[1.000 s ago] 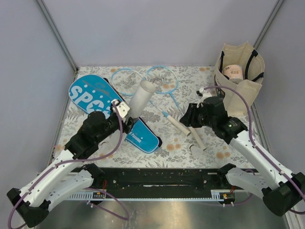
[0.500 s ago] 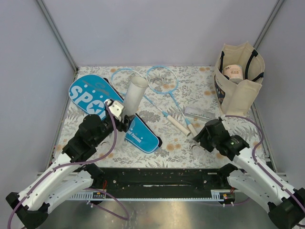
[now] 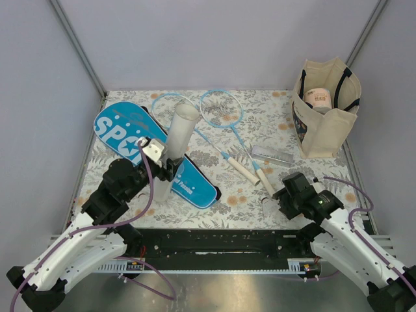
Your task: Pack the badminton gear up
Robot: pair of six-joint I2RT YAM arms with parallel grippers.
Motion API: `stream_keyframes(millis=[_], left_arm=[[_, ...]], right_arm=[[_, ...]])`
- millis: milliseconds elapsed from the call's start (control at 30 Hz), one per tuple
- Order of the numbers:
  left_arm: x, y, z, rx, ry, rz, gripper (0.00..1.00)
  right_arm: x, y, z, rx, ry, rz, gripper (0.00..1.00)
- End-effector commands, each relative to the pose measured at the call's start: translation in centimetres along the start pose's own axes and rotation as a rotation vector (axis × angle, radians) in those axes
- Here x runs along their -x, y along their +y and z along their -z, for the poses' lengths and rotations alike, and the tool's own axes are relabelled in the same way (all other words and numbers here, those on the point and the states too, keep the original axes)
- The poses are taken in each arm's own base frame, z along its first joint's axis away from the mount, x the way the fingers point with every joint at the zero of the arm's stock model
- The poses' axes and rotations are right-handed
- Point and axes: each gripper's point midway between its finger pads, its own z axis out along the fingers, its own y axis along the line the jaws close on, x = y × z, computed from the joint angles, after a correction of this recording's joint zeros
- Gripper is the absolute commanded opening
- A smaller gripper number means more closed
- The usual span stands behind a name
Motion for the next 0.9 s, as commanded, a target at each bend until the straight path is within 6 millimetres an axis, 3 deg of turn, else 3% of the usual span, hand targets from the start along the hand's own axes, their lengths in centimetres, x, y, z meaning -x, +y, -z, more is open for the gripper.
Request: stream_keyframes(millis=[0,133,267,333,467,667,867], left_arm=[[2.6,-0.2,-0.1,-0.014,-0.100,0.011,0.50],[2.5,-0.2,-0.2,-0.015,-0.092,0.009,0.50],[2.3,-0.3,-0.3,-0.016,-0.086,0.009,0.50],[2.1,-0.3,-0.4,-0.017,-0.077,0.009,0.50],[1.5,-1.0,-0.7,-0.058,-0.054,-0.002,0.50],[1.2,-2.4,-0.7,-0.143,-0.045,-0.040,0.49],[1.2,-4.1,-0.9,-0.249,-0.039,-0.071,0.49]], right_arm=[[-0.8,0.0,-1.4,0.010,0.018,-0.094,0.61],[-1.3,0.6,-2.8,0.068,0.030,-0.133,0.58],[-1.0,0.9,-2.9,0.102,0.018,-0.135,0.47],[-0.9,1.3,-2.7,0.123,0.014,-0.125,0.35],[-0.7,2.2,-2.0,0.171,0.011,-0.126,0.01],[-0.1,5.1,0.6,0.294,0.006,-0.046,0.00],[1.8,11.8,6.8,0.485,-0.067,0.186,0.00]])
